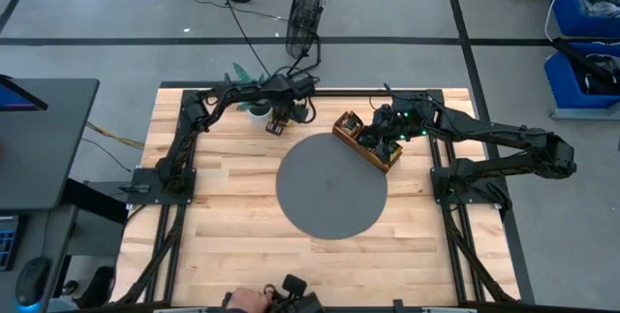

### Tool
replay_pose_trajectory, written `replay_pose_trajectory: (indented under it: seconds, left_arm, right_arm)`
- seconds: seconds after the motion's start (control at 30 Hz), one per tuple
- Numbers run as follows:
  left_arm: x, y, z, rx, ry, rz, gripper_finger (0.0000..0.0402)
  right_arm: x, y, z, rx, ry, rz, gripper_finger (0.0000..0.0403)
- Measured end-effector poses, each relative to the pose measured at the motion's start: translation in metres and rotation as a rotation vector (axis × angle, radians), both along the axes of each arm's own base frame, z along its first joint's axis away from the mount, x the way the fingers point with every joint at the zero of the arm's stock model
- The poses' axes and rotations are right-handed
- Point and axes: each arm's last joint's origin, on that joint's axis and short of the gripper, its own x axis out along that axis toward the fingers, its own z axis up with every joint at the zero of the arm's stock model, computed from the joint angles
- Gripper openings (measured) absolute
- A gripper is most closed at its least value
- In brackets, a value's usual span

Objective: Pick & Place Tea
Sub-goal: Put the yellow tea bag into the right section of the wooden organizer

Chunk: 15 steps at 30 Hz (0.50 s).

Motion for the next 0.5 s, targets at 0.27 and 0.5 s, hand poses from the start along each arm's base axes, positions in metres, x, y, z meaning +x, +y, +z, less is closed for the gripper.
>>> replay_pose_trajectory:
  seconds: [0.27,0.5]
  left_arm:
    - [0.003,0.005,-0.015,-0.019,-0.007,-0.030,0.0002]
    - [0.001,0.001,-0.020,-0.065,0.030,0.056,0.0002]
  right_arm:
    - [0.007,-0.002,-0.007,0.020,0.026,0.013,0.0174]
    - [0.012,-0.001,-0.011,0.042,0.027,0.046,0.0174]
